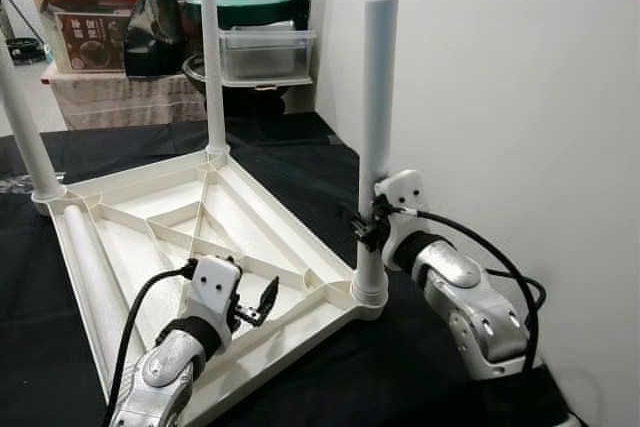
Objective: Building children table
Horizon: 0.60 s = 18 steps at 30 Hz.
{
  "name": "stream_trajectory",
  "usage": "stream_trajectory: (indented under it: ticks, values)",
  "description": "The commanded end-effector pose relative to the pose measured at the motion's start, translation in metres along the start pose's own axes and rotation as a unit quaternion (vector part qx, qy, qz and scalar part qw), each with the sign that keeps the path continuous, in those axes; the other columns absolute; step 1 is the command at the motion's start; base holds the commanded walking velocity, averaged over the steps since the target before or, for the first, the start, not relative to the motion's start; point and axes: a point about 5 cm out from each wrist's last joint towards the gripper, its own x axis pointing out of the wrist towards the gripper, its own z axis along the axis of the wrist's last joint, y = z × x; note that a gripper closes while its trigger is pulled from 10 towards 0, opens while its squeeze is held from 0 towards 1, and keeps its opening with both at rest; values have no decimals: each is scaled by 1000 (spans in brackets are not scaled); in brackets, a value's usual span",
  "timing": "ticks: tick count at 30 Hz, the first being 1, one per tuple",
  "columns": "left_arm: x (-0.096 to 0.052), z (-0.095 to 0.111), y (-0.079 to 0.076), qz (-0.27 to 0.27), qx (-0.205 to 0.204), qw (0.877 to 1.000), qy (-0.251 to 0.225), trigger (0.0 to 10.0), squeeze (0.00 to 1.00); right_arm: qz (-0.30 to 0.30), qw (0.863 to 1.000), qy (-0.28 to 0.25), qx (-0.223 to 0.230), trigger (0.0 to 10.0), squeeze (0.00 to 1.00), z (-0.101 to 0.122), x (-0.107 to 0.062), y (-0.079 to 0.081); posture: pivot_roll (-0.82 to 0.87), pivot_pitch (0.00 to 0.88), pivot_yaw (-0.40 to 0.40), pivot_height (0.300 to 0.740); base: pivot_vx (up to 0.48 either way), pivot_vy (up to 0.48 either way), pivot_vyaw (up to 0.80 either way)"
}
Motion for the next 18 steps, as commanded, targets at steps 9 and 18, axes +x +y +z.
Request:
stream_trajectory:
  ticks: [9,18]
  values:
    - [1,-2,0,3,-1,1000,6,10000,0,-27,985,141,95,10000,0,-66,-7,1,-6,0,-73,740,0,0,0]
    - [0,-2,-2,4,-18,1000,5,10000,0,-24,986,132,98,10000,0,-64,-7,3,-5,0,-75,740,-50,0,0]
